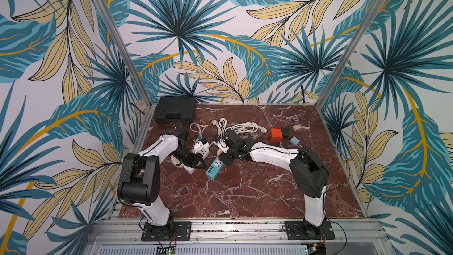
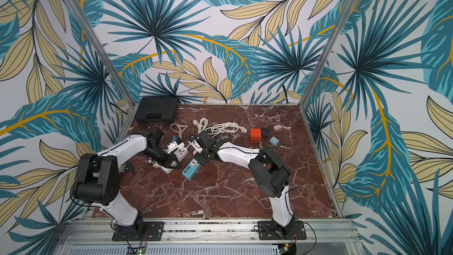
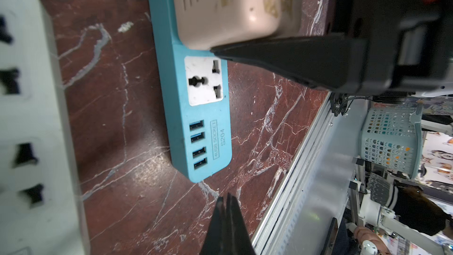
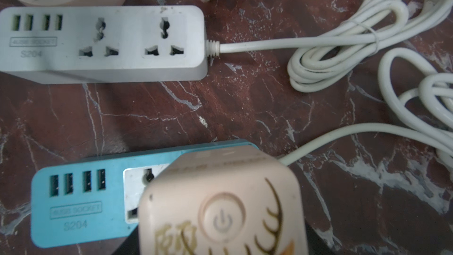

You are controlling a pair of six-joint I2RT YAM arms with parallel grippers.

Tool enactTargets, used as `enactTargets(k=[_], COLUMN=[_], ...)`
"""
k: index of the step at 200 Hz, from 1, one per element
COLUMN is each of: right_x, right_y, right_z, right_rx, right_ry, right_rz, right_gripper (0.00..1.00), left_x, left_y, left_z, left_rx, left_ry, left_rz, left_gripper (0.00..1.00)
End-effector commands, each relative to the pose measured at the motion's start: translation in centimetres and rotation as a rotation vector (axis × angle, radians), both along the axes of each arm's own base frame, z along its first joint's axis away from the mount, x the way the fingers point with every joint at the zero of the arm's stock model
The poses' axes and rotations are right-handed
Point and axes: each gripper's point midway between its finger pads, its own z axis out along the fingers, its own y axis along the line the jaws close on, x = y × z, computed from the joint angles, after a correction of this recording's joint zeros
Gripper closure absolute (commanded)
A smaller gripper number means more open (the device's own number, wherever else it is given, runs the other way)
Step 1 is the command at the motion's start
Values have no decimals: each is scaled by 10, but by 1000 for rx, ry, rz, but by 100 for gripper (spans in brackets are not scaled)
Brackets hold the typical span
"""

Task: Pull the plug off the socket
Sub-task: Adjust the socket at the center of the board, then remove the plug from the socket.

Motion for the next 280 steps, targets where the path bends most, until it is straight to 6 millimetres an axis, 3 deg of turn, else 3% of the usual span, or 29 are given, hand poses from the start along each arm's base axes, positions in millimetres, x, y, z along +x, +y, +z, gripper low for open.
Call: enactTargets(k=[1, 65, 68, 73, 125, 185, 244, 280], right_x=[11, 9, 1, 3, 1, 0, -1, -6], right_y=[-9, -6, 3, 8, 16, 15, 21, 33], right_z=[12, 6, 7, 10, 15, 19, 14, 28], right_rx=[23, 38, 39, 57, 67, -29, -25, 119], right_ry=[-53, -27, -27, -44, -68, -184, -143, -38], right_rz=[-89, -100, -75, -71, -53, -56, -45, -37], right_gripper=[96, 97, 97, 97, 97, 97, 97, 97], left_x=[11, 26, 27, 29, 29, 30, 31, 30], left_y=[-4, -11, -11, -11, -9, 7, 8, 8], left_z=[-2, -3, -4, -5, -40, -66, -65, -65], left_rx=[-9, -34, -30, -25, 67, 188, 172, 165], left_ry=[-6, -47, -49, -51, 16, 40, 44, 45], left_rz=[-13, 5, 7, 7, 4, 36, 44, 44], left_gripper=[100, 100, 100, 100, 100, 100, 100, 100])
